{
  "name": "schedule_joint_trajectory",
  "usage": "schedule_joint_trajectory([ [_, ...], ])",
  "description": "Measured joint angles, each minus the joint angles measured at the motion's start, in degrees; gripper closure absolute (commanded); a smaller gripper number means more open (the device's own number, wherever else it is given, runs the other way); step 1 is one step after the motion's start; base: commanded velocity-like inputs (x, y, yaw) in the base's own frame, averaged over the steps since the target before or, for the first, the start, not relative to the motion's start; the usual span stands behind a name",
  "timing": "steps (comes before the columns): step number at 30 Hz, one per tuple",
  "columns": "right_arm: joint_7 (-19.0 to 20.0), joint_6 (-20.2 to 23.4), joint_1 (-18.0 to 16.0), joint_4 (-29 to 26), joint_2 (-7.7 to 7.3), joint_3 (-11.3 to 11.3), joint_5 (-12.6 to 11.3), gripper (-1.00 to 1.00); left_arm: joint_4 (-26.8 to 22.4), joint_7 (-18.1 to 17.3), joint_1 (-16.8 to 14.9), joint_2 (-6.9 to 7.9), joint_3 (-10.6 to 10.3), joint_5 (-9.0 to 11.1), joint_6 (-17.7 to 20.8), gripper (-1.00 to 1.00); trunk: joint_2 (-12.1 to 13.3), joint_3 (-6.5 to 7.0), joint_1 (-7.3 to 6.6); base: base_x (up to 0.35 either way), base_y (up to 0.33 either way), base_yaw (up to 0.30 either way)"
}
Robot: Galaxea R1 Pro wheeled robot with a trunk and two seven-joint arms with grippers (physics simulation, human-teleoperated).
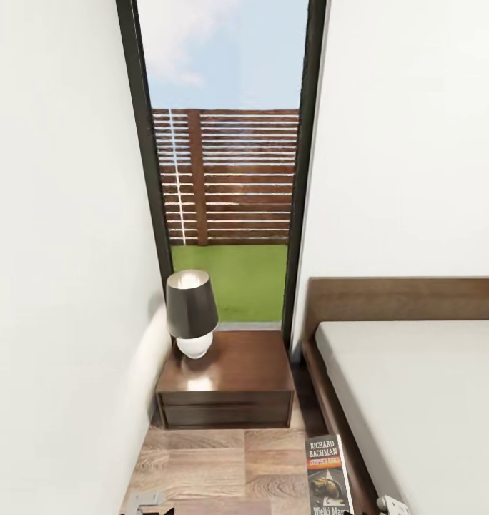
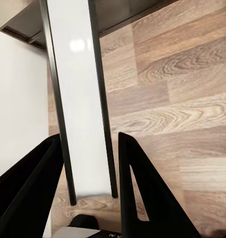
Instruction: In the bedroom, move the book from the bed onto either nightstand, and place the two sandals side by side next to the bed.
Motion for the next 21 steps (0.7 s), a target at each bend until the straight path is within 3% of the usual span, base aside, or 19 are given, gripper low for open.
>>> schedule_joint_trajectory([
  [21, -0.02, 0.00, 0.00, 0.00, 0.00, 0.00, 0.00, 1.00, 1.21, 0.10, 0.00, -0.17, -0.02, 0.00, -0.06, -1.00, 0.00, 0.00, 0.00, 0.333, 0.000, 0.000],
])
